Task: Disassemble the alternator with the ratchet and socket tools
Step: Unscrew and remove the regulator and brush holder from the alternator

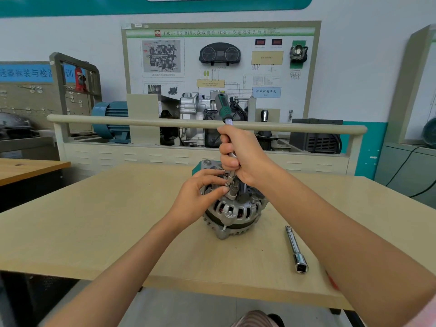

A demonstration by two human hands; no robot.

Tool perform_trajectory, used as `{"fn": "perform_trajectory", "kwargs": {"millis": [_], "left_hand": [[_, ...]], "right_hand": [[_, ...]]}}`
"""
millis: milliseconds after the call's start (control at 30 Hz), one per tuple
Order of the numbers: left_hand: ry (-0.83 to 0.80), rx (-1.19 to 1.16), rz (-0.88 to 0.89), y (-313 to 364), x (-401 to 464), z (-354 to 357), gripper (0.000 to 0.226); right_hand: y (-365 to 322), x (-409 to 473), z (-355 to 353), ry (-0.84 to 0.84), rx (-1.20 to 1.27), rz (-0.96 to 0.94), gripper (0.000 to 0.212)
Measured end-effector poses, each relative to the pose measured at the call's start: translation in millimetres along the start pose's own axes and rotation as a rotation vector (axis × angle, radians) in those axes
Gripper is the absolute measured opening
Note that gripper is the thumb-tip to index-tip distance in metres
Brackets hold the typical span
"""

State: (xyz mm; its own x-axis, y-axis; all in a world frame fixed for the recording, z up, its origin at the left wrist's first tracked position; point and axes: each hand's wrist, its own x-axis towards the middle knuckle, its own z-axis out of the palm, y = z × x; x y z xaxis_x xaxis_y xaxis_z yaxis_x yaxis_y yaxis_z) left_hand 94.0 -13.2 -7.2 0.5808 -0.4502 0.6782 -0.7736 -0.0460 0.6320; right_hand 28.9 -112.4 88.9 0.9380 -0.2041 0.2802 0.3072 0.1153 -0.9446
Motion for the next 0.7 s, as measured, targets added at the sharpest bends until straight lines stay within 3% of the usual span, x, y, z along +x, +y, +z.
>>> {"fn": "perform_trajectory", "kwargs": {"millis": [433, 567, 700], "left_hand": [[-0.061, 0.009, 0.012, 2.1, -4.1, -1.0, 0.017], [-0.145, -0.096, -0.033, 5.3, -2.7, -6.3, 0.021], [-0.082, -0.139, -0.041, 9.0, -0.4, -3.6, 0.022]], "right_hand": [[-7.5, 3.4, -4.8, -0.287, -0.109, 0.183, 0.034], [-9.8, 1.7, -4.7, -0.306, -0.130, 0.192, 0.035], [-8.7, 0.0, -4.7, -0.286, -0.090, 0.182, 0.035]]}}
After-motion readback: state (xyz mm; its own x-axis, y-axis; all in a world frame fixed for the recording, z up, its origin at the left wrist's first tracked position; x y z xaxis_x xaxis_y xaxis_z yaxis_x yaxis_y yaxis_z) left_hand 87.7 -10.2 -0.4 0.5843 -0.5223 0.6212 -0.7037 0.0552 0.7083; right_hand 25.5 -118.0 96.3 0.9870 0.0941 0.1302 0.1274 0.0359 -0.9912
